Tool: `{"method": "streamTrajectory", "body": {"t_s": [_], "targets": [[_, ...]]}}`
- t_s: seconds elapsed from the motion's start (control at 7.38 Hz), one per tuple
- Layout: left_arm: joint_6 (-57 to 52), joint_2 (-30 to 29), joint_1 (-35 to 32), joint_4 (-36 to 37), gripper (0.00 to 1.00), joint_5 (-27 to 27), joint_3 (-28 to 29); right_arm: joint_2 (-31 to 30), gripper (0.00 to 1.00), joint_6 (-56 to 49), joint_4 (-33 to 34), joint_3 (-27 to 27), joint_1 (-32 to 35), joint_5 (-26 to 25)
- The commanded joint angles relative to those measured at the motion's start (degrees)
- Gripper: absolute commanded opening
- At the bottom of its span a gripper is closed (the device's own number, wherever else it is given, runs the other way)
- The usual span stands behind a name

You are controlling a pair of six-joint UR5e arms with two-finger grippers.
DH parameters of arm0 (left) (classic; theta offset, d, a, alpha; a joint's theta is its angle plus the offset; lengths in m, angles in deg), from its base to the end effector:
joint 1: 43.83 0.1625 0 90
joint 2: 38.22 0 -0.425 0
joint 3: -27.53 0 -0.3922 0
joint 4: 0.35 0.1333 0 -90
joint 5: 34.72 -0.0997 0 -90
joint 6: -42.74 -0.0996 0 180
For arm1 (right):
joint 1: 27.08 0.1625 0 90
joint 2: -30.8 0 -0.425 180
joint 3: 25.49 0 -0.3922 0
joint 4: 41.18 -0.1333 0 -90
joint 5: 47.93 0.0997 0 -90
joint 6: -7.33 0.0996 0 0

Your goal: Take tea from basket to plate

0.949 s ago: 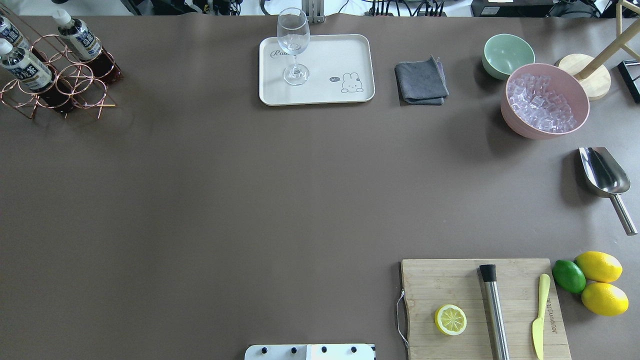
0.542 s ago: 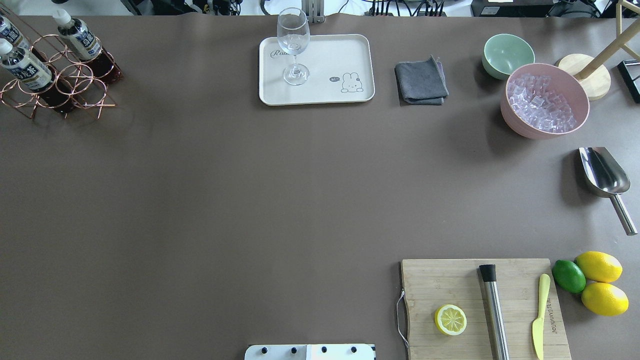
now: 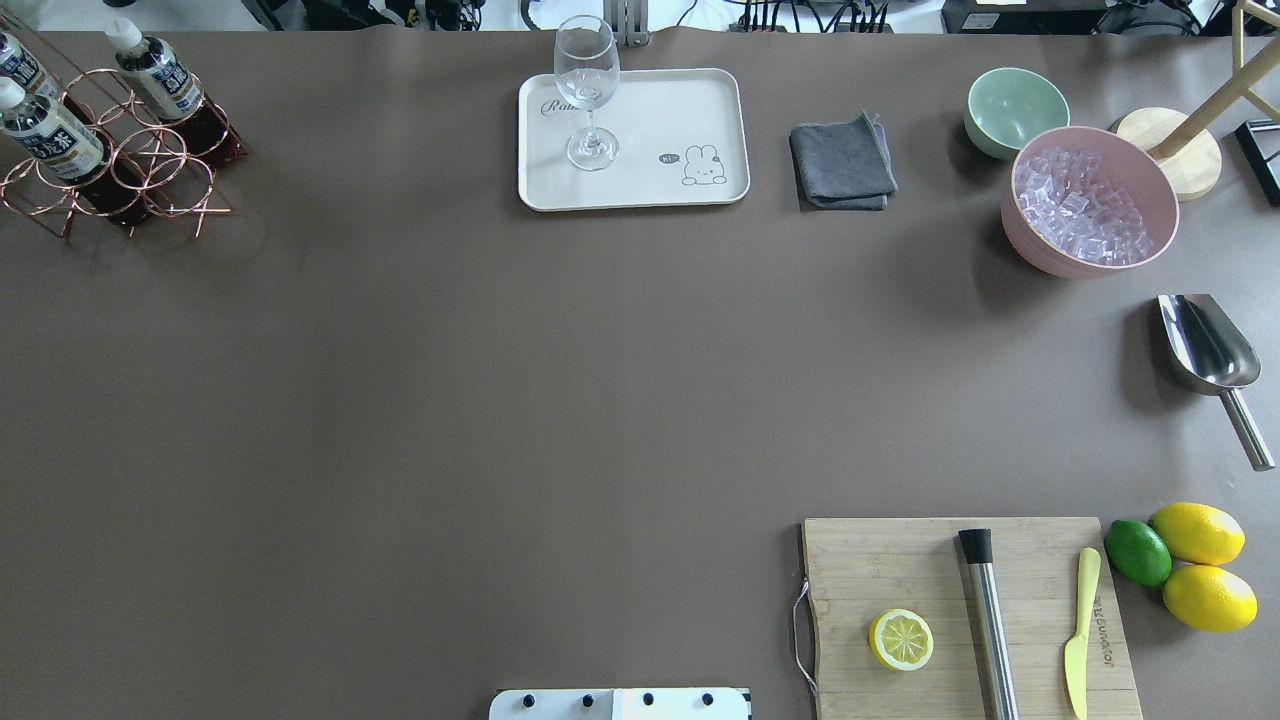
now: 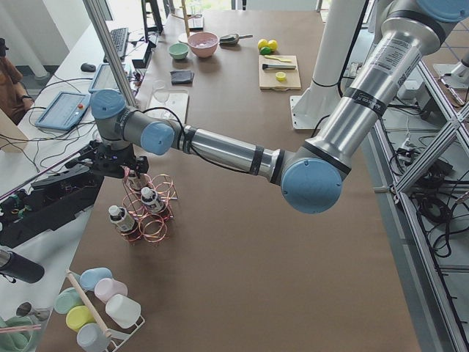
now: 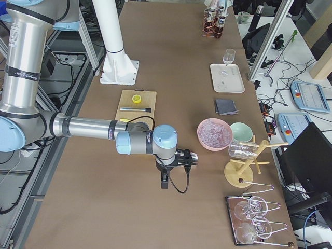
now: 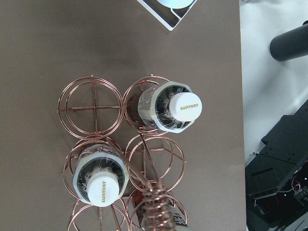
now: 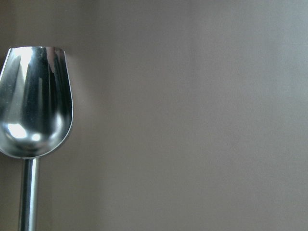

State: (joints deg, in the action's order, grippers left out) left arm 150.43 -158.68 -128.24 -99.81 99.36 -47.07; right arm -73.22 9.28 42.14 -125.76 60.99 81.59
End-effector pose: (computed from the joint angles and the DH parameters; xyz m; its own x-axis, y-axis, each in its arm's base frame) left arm 0.0059 -0.7174 0.4507 -0.1243 -0.9712 -0.2031 0.6813 0.0653 -0.7291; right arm 0.0567 -0.3940 0.6721 0.7706 -0.0245 0.6369 0.0074 0.9995 0.0295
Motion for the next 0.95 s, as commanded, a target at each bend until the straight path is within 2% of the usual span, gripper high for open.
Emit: {"method": "streamTrajectory", "body": {"t_s": [0.0, 0.14, 0.27, 0.41, 0.54, 0.81], "targets": [[0.06, 0.22, -0.22, -0.47, 0.66, -0.14, -0.11, -0.05, 1.0, -0.02, 0.0, -0.19, 0.09, 0.12], [0.06, 0.22, -0.22, -0.47, 0.56, -0.14, -0.11, -0.05, 1.0, -0.02, 0.0, -0.54, 0.09, 0.64], [0.23, 0.22, -0.31, -0.3, 0.41, -0.14, -0.11, 0.39, 1.0, 0.07, 0.0, -0.72, 0.09, 1.95], [0.5, 0.22, -0.4, -0.21, 0.19, -0.14, -0.11, 0.57, 1.0, 0.16, -0.09, -1.5, -0.61, 4.75], [0.76, 0.14, -0.75, -0.12, 0.0, -0.14, -0.28, 0.66, 1.0, 0.68, -0.09, -2.64, -1.92, 5.39], [1.02, -0.21, -1.27, 0.32, 0.0, -0.05, -0.46, 1.79, 1.0, 0.68, -0.09, -3.35, -3.68, 5.39]]}}
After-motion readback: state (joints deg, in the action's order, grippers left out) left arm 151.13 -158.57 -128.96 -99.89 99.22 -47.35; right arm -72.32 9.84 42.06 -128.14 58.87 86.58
